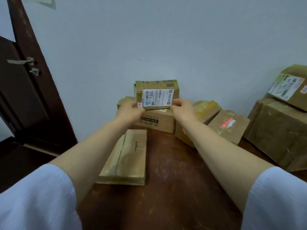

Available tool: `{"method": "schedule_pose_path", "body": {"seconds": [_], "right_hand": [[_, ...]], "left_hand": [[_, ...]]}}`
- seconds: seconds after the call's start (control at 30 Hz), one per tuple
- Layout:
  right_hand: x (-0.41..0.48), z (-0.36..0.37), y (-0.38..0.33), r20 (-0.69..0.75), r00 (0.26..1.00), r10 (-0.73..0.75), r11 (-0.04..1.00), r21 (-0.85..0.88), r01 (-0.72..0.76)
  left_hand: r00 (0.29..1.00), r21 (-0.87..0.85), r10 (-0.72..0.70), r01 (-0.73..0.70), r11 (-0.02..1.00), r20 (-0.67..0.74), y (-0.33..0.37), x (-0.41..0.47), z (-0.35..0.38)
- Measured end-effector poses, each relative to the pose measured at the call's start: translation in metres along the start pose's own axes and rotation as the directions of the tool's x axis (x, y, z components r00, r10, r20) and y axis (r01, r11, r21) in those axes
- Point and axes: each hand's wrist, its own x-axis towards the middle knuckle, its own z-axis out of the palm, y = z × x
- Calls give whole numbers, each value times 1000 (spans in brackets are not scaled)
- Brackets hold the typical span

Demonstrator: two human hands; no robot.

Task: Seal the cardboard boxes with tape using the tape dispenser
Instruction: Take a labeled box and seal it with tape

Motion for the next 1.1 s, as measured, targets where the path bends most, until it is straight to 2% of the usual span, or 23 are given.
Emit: {"method": "schedule_pose_path", "body": {"seconds": [0.1, 0.17, 0.33, 0.53, 0.63, 0.73, 0.93, 1.1], "right_hand": [[34, -6, -6, -34, 999, 37, 999, -11, -37], [53, -9, -7, -35, 997, 67, 998, -15, -68], [94, -5, 1, 5, 989, 148, 989, 23, -148], [115, 5, 10, 71, 977, 202, 967, 142, -210], [114, 2, 10, 62, 980, 188, 960, 202, -197], [101, -4, 8, 3, 989, 147, 969, 201, -145], [28, -24, -5, -88, 996, -25, 990, 135, 37], [-58, -49, -6, -100, 995, -24, 975, 218, 46]], "left_hand": [[991, -161, -93, 77, 984, -95, 9, 39, 8], [980, -202, -144, 115, 973, -139, 11, 59, 12], [971, -338, -198, 143, 930, -136, 9, 97, 27], [961, -380, -204, 121, 917, -187, 5, 107, 37], [955, -405, -221, 126, 906, -198, 4, 103, 33], [950, -442, -210, 90, 893, -231, 2, 90, 22], [941, -485, -151, -16, 874, -304, 6, 25, -7], [948, -504, -85, -86, 860, -306, 11, -59, -22]]}}
